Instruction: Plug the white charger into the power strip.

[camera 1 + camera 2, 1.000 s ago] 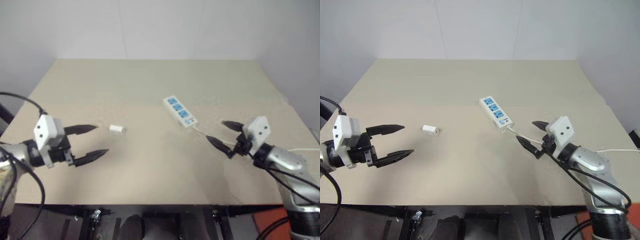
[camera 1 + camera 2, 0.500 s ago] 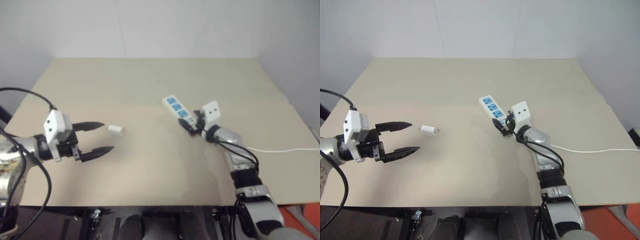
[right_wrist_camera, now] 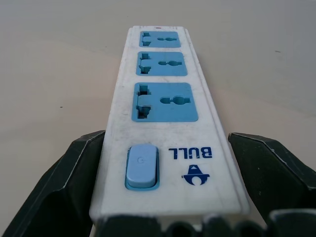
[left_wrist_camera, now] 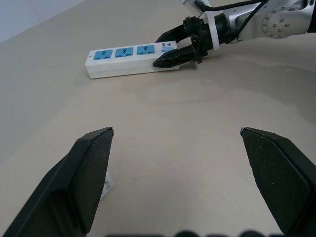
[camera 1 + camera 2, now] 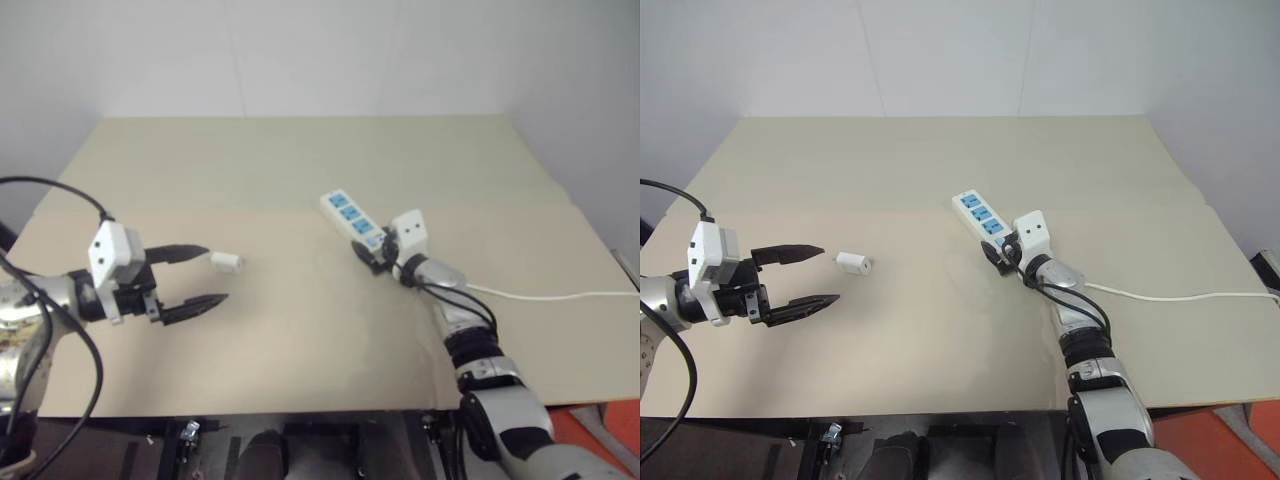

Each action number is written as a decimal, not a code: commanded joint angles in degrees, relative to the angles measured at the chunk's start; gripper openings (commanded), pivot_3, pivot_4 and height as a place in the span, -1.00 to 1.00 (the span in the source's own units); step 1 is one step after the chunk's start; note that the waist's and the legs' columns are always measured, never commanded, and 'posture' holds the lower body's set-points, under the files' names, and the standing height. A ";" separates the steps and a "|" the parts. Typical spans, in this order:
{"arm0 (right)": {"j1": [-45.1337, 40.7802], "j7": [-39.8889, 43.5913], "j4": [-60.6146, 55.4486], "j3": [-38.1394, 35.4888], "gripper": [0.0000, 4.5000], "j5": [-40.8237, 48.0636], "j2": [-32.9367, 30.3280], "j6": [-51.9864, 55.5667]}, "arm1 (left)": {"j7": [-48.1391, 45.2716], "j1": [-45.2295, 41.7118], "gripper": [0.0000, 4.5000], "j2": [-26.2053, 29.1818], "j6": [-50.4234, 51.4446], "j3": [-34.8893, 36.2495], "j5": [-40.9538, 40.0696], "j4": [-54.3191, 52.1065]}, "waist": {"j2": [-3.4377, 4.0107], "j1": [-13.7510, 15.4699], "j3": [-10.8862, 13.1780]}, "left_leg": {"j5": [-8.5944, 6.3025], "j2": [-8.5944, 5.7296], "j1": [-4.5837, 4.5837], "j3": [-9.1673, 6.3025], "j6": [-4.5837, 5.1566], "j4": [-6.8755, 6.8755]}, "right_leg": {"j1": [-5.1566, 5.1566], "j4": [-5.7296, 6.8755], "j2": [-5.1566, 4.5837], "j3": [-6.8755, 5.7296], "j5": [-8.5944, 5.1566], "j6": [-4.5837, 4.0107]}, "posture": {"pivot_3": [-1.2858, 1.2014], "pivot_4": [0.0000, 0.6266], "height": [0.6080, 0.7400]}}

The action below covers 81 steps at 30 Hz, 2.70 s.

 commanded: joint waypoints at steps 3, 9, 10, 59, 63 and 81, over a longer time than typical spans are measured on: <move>0.70 1.53 0.64 0.86 0.98 -0.83 0.01 2.88 | 0.16 -0.10 1.00 0.67 -1.42 1.61 -0.31 -1.25 | 0.00 -0.03 0.00 | 0.00 0.00 0.05 0.00 0.00 0.00 | 0.01 0.03 0.01 0.06 0.00 0.00 | 0.03 -0.52 1.00; 2.41 2.17 -1.30 0.54 0.98 -0.90 -0.61 4.33 | 0.19 0.29 1.00 0.83 -1.53 2.02 -0.33 -1.24 | -0.01 0.06 -0.01 | 0.00 0.02 0.05 -0.01 0.00 -0.04 | -0.01 0.02 0.02 0.11 0.00 0.00 | 0.03 -0.52 1.00; 2.40 1.79 -0.99 0.35 0.98 -0.92 -0.45 4.07 | 0.23 0.27 1.00 0.84 -1.59 1.97 -0.33 -1.22 | -0.01 0.07 -0.01 | 0.00 0.01 0.05 -0.01 0.00 -0.04 | -0.01 0.02 0.02 0.11 0.00 0.00 | 0.03 -0.52 1.00; 13.13 49.69 -17.36 5.69 0.53 10.99 -12.27 -4.79 | -14.03 -32.22 1.00 5.41 -7.18 -15.02 9.76 28.17 | -0.41 -0.05 -0.19 | 0.00 0.02 0.03 0.41 0.00 -0.30 | -0.18 -0.10 0.11 0.30 -0.01 0.02 | 0.03 -0.52 1.00; 13.43 52.02 -17.83 7.39 0.53 9.67 -13.21 -7.07 | -13.36 -43.39 1.00 3.66 -5.36 -21.84 16.71 35.84 | -0.42 -0.03 -0.18 | 0.01 0.00 -0.25 0.47 -0.01 -0.18 | -0.56 0.10 0.12 0.34 0.00 0.03 | 0.03 -0.52 1.00; 14.99 48.94 -18.26 9.33 0.53 8.91 -10.39 -6.26 | -26.42 -70.17 1.00 -4.24 -22.94 -59.32 45.65 66.89 | -0.43 0.06 -0.17 | 0.01 0.00 -0.82 0.40 0.00 0.35 | -0.79 0.17 0.18 0.31 0.02 0.11 | 0.03 -0.52 1.00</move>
